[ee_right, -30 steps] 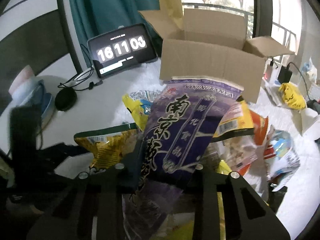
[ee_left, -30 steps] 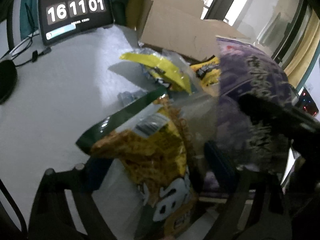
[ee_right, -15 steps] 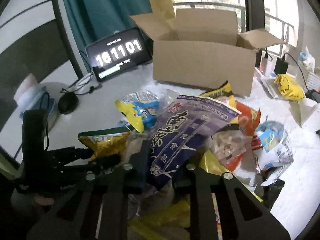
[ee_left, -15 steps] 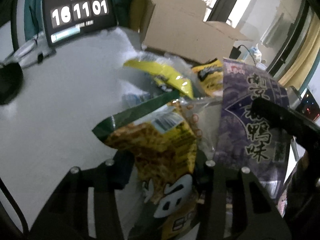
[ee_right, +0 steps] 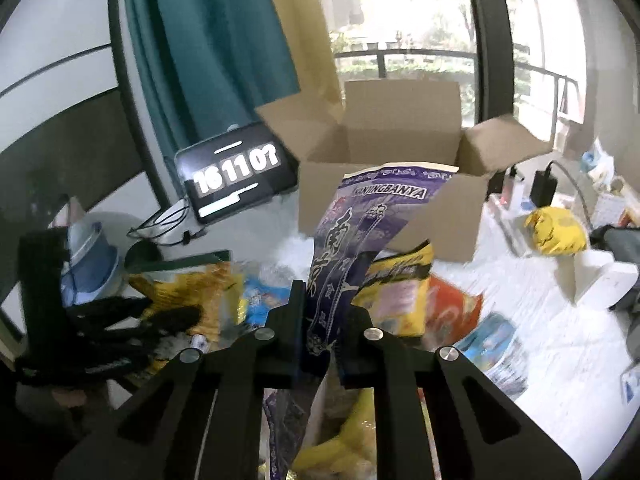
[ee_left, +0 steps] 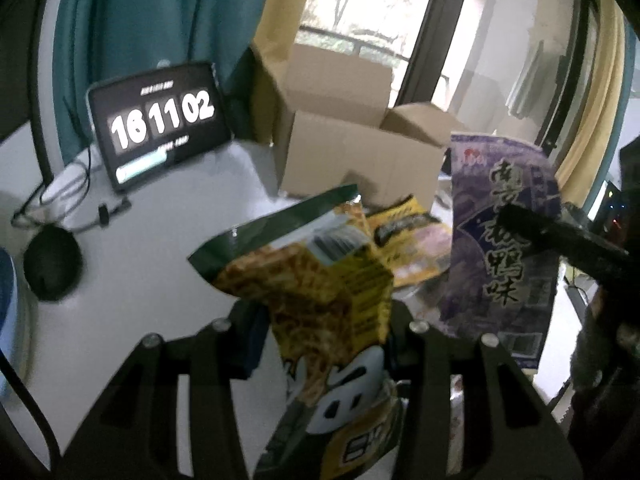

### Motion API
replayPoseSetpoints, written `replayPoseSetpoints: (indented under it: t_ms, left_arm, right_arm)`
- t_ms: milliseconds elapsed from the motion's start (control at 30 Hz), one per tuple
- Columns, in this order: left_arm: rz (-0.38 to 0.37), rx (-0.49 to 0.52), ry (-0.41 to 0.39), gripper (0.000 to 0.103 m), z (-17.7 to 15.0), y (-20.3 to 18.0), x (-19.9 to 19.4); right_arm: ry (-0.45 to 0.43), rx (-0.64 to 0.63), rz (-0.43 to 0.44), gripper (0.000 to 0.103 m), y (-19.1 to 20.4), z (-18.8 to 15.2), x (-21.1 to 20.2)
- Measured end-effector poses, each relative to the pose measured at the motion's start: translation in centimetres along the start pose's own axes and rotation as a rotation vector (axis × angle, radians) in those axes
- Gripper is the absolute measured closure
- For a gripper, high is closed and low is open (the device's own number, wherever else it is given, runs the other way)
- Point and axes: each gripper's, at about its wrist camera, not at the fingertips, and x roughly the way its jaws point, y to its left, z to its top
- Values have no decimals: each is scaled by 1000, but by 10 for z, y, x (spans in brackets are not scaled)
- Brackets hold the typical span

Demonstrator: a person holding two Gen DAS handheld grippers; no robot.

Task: Organize snacks
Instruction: 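Carry both bags into the cardboard box and open both grippers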

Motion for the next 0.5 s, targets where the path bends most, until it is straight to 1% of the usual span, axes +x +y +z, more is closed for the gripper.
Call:
replayPoseSetpoints:
  t_ms: [200,300,400,500]
  left_arm:
    - [-5,45,-46,57,24,-6,1]
    - [-12,61,-66,57,36,-8,6]
    - [-12,76,-88,57,48,-11,10]
    - [-15,89,-115,57,67,-12,17]
  right_arm:
    - [-30,38,8,90,-21,18,-3]
    - [-52,33,-9,90,-27,28,-3]
    - [-67,31,-4,90,-33,38,-2]
    - [-82,21,-15,90,-39,49,1]
